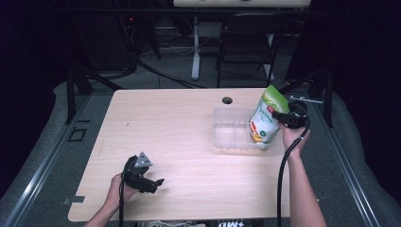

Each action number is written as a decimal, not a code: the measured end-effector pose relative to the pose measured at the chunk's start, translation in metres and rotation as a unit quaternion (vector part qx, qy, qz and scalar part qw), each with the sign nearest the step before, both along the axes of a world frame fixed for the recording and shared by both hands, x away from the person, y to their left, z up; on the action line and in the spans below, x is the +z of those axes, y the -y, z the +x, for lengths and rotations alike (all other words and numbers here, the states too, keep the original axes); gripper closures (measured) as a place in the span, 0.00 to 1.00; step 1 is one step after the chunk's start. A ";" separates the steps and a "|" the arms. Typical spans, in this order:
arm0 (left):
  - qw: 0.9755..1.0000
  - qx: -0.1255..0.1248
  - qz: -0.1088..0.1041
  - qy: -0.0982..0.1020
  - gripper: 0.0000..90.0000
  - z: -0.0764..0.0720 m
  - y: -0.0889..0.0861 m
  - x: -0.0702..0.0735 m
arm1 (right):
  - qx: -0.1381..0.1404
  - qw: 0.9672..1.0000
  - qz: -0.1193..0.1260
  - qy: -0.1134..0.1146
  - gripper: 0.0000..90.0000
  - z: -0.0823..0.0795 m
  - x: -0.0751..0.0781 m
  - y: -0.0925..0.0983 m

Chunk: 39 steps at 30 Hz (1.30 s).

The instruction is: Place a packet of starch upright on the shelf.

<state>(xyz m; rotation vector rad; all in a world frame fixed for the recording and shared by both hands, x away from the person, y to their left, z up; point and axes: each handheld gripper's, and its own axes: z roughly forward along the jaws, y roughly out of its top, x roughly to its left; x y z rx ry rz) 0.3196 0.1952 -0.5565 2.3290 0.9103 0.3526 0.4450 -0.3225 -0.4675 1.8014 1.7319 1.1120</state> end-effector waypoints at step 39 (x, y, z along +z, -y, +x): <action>1.000 -0.002 0.005 0.001 0.09 0.000 0.002 0.000 | 0.243 0.968 -0.062 0.026 0.00 -0.136 0.071 -0.040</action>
